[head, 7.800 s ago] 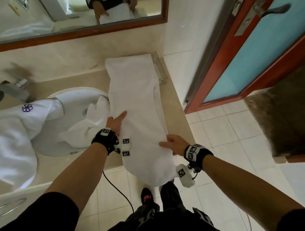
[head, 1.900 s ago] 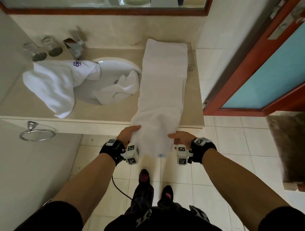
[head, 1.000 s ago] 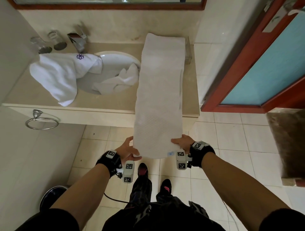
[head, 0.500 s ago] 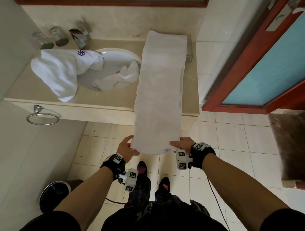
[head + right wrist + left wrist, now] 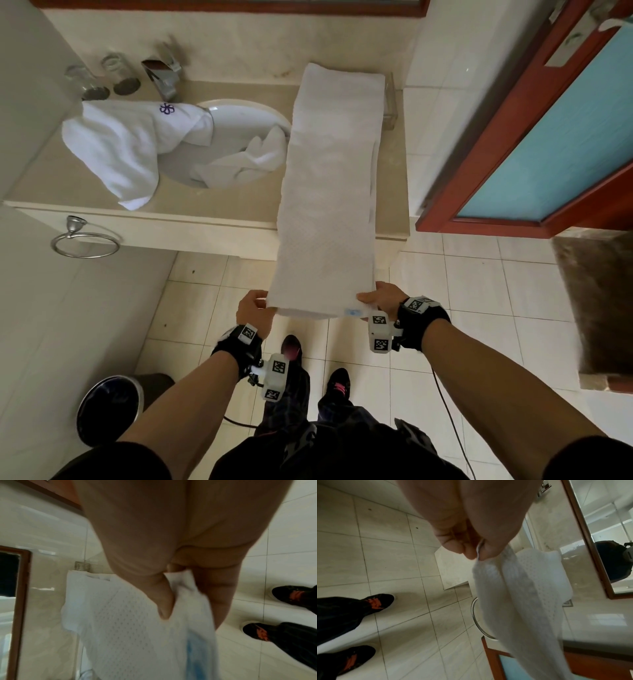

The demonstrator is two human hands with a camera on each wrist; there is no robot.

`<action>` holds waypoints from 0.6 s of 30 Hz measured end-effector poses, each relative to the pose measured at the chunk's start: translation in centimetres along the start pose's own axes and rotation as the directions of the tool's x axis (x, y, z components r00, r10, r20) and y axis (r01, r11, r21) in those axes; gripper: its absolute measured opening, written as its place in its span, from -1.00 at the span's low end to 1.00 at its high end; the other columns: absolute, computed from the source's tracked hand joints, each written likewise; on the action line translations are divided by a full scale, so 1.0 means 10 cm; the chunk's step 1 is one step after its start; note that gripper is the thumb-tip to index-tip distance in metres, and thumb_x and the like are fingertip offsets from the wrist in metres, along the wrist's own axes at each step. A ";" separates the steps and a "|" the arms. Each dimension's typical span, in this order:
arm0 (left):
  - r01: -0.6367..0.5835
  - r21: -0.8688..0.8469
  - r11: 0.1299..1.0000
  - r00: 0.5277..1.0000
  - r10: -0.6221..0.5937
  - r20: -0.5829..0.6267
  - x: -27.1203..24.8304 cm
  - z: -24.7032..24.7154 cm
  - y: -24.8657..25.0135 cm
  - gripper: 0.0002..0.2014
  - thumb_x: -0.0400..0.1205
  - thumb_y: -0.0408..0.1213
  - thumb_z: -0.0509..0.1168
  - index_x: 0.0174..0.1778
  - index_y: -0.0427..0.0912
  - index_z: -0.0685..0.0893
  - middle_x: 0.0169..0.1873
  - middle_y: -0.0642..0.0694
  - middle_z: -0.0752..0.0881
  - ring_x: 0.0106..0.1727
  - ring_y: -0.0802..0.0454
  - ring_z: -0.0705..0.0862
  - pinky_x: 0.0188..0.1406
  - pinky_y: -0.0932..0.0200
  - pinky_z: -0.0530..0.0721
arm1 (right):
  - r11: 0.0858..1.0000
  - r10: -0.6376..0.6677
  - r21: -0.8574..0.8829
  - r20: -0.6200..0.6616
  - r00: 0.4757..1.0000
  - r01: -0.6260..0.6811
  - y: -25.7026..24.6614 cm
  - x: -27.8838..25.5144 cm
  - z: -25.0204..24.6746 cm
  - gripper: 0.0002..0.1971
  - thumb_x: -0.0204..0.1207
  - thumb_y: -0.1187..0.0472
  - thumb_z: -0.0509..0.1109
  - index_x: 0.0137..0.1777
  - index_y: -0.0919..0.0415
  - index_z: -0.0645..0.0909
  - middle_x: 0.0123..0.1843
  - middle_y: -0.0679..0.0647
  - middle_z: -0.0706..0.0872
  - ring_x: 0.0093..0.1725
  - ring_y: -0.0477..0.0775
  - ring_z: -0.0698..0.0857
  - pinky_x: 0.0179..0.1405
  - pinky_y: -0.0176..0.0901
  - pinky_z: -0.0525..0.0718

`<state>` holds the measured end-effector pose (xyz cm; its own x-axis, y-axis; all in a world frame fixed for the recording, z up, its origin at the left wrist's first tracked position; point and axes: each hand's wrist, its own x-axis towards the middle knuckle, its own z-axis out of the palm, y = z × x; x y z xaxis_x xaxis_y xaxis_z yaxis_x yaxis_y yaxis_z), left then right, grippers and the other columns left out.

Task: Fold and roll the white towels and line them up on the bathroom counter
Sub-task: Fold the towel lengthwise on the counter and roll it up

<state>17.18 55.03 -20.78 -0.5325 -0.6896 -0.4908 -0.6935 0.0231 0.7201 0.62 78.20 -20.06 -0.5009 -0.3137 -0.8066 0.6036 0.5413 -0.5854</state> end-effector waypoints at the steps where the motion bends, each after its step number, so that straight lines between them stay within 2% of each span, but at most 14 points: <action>1: -0.044 0.068 0.997 0.999 0.045 -0.009 -0.01 -0.01 0.00 -0.69 0.52 -0.39 0.45 0.12 -0.12 0.56 -0.21 -0.12 0.70 -0.24 -0.09 0.69 -0.37 0.14 0.64 | 0.999 0.007 0.049 -0.029 1.000 -0.006 -0.01 -0.02 0.03 -0.40 0.39 0.31 0.58 0.38 0.17 0.40 0.21 0.32 0.68 -0.06 0.28 0.76 -0.02 0.27 0.78; 3: -0.157 0.192 0.969 0.987 0.152 0.041 -0.05 -0.04 0.01 -0.67 0.54 -0.39 0.41 0.10 -0.01 0.46 -0.22 -0.11 0.64 -0.30 -0.02 0.63 -0.45 0.21 0.55 | 0.984 0.011 0.178 -0.079 0.997 0.003 -0.03 -0.12 0.10 -0.39 0.51 0.46 0.42 0.37 -0.09 0.27 0.15 0.34 0.60 -0.26 0.25 0.69 -0.35 0.06 0.76; 4: -0.219 0.242 0.945 0.976 0.206 0.075 -0.06 -0.05 0.01 -0.65 0.53 -0.43 0.38 0.08 0.03 0.44 -0.19 -0.11 0.62 -0.28 -0.03 0.62 -0.43 0.20 0.56 | 0.981 0.003 0.195 -0.077 0.997 0.012 -0.03 -0.15 0.13 -0.39 0.56 0.51 0.33 0.37 -0.15 0.25 0.12 0.33 0.57 -0.30 0.21 0.63 -0.44 -0.03 0.71; 6: -0.276 0.302 0.913 0.961 0.253 0.112 -0.07 -0.07 0.00 -0.60 0.49 -0.56 0.33 0.01 0.05 0.45 -0.06 -0.10 0.57 -0.16 -0.08 0.61 -0.35 0.20 0.59 | 0.982 -0.030 0.185 -0.076 0.997 0.044 -0.03 -0.20 0.19 -0.43 0.62 0.51 0.22 0.35 -0.21 0.31 0.08 0.24 0.54 -0.24 0.18 0.62 -0.41 -0.05 0.72; 8: -0.259 0.288 0.922 0.965 0.234 0.119 -0.06 -0.08 0.01 -0.63 0.49 -0.61 0.28 -0.13 0.04 0.54 0.04 -0.10 0.56 -0.06 -0.14 0.63 -0.23 0.13 0.67 | 0.985 -0.053 0.158 -0.094 0.994 0.068 -0.05 -0.24 0.23 -0.54 0.62 0.50 0.19 0.26 -0.11 0.48 0.10 0.14 0.55 -0.09 0.21 0.67 -0.20 0.07 0.81; 10: -0.201 0.236 0.951 0.977 0.176 0.122 -0.04 -0.09 0.02 -0.63 0.49 -0.61 0.28 -0.24 0.06 0.64 0.06 -0.11 0.64 -0.05 -0.15 0.67 -0.15 0.10 0.69 | 0.988 -0.035 0.144 -0.106 0.994 0.050 -0.06 -0.24 0.22 -0.65 0.58 0.49 0.20 0.02 0.02 0.65 0.09 0.10 0.60 0.05 0.22 0.66 0.03 0.17 0.78; 12: -0.119 0.188 0.975 0.986 0.095 0.136 -0.02 -0.09 0.05 -0.65 0.49 -0.61 0.29 -0.24 0.00 0.72 0.01 -0.17 0.72 -0.17 -0.07 0.68 -0.23 0.20 0.62 | 0.991 -0.012 0.133 -0.112 0.994 0.027 -0.07 -0.24 0.20 -0.72 0.54 0.47 0.28 -0.11 0.08 0.71 0.04 0.10 0.65 0.09 0.21 0.65 0.09 0.20 0.76; 14: -0.001 0.032 0.999 0.989 -0.004 0.151 -0.02 -0.10 0.10 -0.75 0.52 -0.60 0.30 -0.22 -0.15 0.75 -0.06 -0.25 0.73 -0.24 -0.04 0.66 -0.24 0.18 0.62 | 0.987 -0.017 0.159 -0.117 0.993 0.036 -0.08 -0.24 0.18 -0.85 0.48 0.42 0.42 -0.13 0.15 0.71 -0.02 0.12 0.68 0.03 0.21 0.67 0.07 0.23 0.76; 15: 0.082 -0.062 0.995 0.983 -0.071 0.171 -0.03 -0.11 0.13 -0.83 0.53 -0.56 0.34 -0.22 -0.21 0.74 -0.08 -0.26 0.72 -0.20 -0.07 0.67 -0.18 0.11 0.67 | 0.987 -0.033 0.151 -0.121 0.992 0.051 -0.08 -0.23 0.18 -0.88 0.45 0.40 0.49 -0.13 0.17 0.68 -0.05 0.14 0.69 -0.04 0.19 0.69 0.05 0.19 0.77; 16: 0.156 -0.148 0.977 0.975 -0.128 0.182 -0.03 -0.13 0.15 -0.89 0.54 -0.51 0.39 -0.23 -0.24 0.74 -0.08 -0.25 0.70 -0.12 -0.12 0.68 -0.10 0.02 0.72 | 0.992 -0.042 0.117 -0.129 0.991 0.057 -0.08 -0.23 0.18 -0.86 0.43 0.38 0.53 -0.15 0.18 0.64 -0.08 0.15 0.69 -0.10 0.17 0.69 -0.03 0.12 0.78; 18: 0.181 -0.199 0.963 0.975 -0.150 0.161 -0.03 -0.14 0.16 -0.94 0.52 -0.44 0.47 -0.25 -0.23 0.75 -0.07 -0.23 0.72 0.05 -0.22 0.68 0.07 -0.11 0.75 | 0.995 -0.047 0.075 -0.143 0.989 0.058 -0.08 -0.23 0.18 -0.81 0.45 0.42 0.51 -0.19 0.19 0.56 -0.07 0.20 0.65 -0.17 0.16 0.67 -0.27 -0.02 0.76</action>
<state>16.91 54.20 -18.79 -0.4936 -0.5595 -0.6658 -0.6679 -0.2464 0.7023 2.40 77.04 -17.83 -0.6123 -0.2243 -0.7581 0.6181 0.4621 -0.6360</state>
